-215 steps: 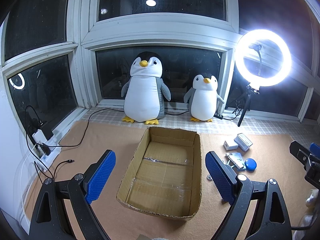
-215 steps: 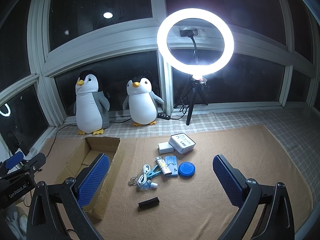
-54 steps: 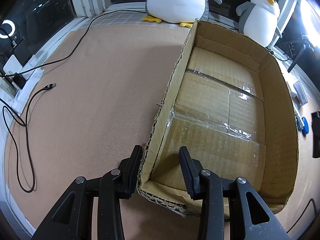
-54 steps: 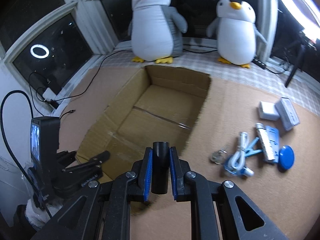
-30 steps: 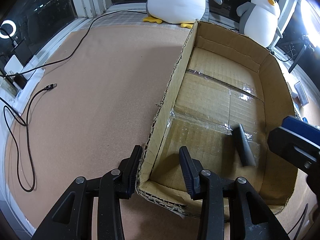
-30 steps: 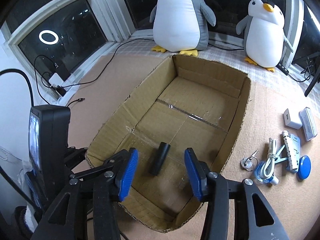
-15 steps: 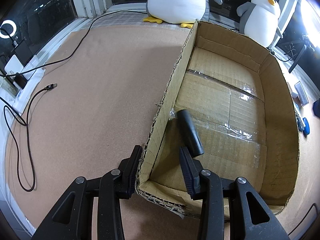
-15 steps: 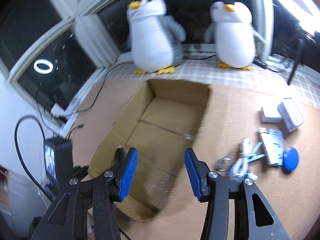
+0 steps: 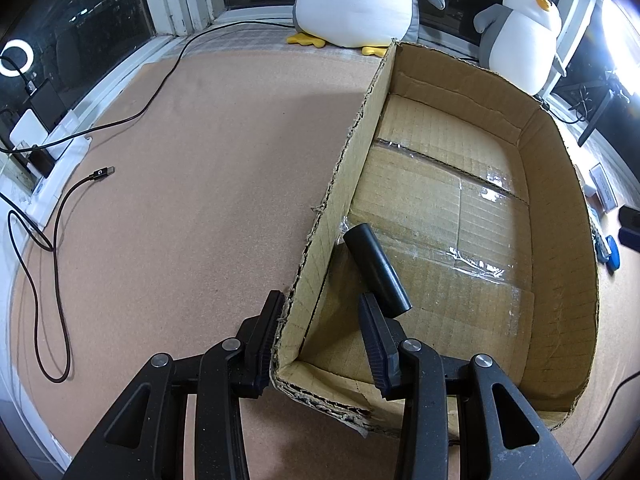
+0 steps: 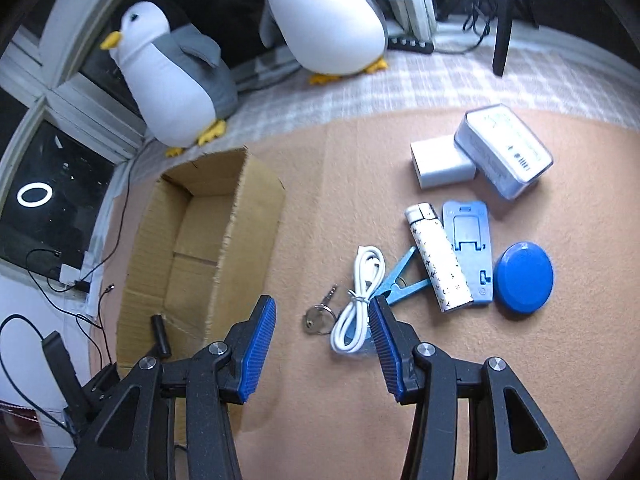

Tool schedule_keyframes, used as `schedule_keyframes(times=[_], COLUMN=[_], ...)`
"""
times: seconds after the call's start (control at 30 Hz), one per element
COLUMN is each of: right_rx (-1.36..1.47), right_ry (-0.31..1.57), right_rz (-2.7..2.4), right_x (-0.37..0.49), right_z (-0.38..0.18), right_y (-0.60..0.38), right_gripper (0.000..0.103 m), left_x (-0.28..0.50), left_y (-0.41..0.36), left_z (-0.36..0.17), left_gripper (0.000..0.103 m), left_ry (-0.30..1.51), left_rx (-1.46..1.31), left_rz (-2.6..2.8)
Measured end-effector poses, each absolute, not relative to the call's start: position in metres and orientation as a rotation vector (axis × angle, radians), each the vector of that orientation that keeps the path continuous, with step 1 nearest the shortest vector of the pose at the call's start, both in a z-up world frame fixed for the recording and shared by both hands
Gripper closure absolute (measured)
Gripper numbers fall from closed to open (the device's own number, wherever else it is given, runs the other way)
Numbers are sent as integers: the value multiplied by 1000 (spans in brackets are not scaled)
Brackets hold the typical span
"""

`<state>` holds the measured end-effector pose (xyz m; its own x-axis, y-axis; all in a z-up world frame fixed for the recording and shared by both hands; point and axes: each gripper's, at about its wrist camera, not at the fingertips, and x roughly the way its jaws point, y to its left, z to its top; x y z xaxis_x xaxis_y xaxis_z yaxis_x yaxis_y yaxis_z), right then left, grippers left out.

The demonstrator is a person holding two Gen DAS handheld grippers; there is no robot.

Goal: Organize rigid objects
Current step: 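Grasp the white USB cable with the right tool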

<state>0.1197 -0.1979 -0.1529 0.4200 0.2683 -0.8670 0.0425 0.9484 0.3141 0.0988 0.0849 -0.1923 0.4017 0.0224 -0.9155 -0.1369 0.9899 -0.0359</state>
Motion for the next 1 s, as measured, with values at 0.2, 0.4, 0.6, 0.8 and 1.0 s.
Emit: schedule_keyframes(times=[0.2, 0.4, 0.6, 0.8, 1.0], right_rx=[255, 138, 9, -8, 24], right_ry=[1185, 1208, 1218, 1229, 1230], right_rz=[98, 47, 12, 22, 46], right_x=[130, 140, 145, 144, 135], right_z=[-170, -178, -182, -179, -178], right_y=[-196, -186, -176, -179, -187], right_gripper=[62, 66, 74, 86, 89], left_x=[99, 98, 97, 97, 98], left_y=[84, 83, 82, 82, 82], left_z=[-192, -192, -192, -192, -192], left_gripper=[62, 62, 62, 62, 61], left_ry=[1153, 1152, 1151, 1151, 1151], left_rx=[-115, -120, -125, -124, -125], left_rz=[101, 101, 101, 101, 100])
